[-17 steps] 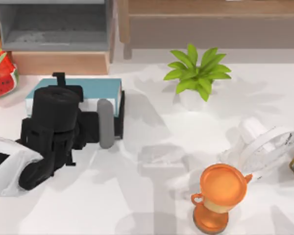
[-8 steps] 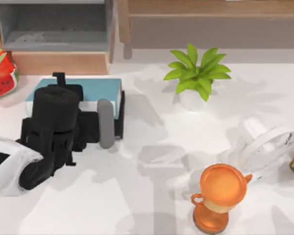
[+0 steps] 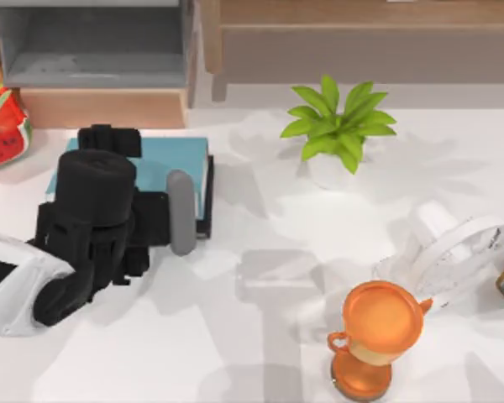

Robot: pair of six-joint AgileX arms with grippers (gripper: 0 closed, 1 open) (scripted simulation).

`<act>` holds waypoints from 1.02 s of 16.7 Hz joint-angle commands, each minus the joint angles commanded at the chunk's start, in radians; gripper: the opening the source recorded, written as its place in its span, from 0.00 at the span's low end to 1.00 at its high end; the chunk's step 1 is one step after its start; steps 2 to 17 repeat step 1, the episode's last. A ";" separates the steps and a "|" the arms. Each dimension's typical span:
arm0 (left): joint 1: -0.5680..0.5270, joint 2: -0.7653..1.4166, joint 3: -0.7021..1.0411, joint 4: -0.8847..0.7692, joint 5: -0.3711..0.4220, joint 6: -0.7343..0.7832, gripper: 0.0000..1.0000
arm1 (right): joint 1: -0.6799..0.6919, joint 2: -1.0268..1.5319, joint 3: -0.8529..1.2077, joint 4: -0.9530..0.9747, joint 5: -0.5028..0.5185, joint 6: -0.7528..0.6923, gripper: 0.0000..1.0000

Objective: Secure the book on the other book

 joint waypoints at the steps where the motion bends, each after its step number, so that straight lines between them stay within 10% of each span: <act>1: 0.000 0.000 0.000 0.000 0.000 0.000 1.00 | 0.000 0.000 0.000 0.000 0.000 0.000 1.00; 17: 0.000 0.000 0.000 0.000 0.000 0.000 1.00 | 0.000 0.000 0.000 0.000 0.000 0.000 1.00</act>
